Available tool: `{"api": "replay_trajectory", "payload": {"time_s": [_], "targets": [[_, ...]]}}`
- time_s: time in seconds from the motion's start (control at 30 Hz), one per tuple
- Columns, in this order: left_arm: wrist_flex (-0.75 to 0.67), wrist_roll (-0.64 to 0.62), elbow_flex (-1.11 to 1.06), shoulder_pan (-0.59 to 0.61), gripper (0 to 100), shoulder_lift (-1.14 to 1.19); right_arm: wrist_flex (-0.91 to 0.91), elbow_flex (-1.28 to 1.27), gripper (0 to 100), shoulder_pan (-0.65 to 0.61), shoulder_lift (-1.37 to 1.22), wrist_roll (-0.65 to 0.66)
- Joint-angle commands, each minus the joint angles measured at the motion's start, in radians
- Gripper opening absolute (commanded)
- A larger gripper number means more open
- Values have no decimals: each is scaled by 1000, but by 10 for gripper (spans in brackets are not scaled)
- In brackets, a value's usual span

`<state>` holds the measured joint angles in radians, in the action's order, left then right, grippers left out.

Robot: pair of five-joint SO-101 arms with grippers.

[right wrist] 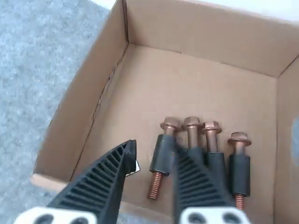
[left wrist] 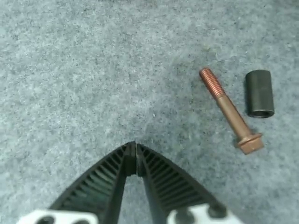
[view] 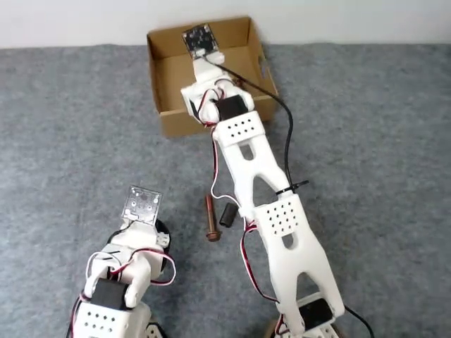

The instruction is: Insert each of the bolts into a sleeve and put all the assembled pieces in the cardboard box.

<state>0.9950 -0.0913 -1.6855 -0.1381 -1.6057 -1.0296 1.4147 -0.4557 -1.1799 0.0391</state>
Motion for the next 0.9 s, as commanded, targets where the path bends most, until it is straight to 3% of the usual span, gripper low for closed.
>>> {"api": "replay_trajectory", "payload": {"time_s": [0.0,0.23,0.57,0.73,0.87], "targets": [[-29,0,2,17,5,-8,-102,110,8,-5,70,9],[-64,-35,1,80,5,-5,-432,272,9,-5,116,2],[-115,-160,1,170,5,-6,-751,267,11,-5,251,-123],[-127,-204,1,192,5,-6,-769,236,12,4,295,-181],[-127,-206,-1,192,5,-6,-771,9,12,-24,401,-252]]}}
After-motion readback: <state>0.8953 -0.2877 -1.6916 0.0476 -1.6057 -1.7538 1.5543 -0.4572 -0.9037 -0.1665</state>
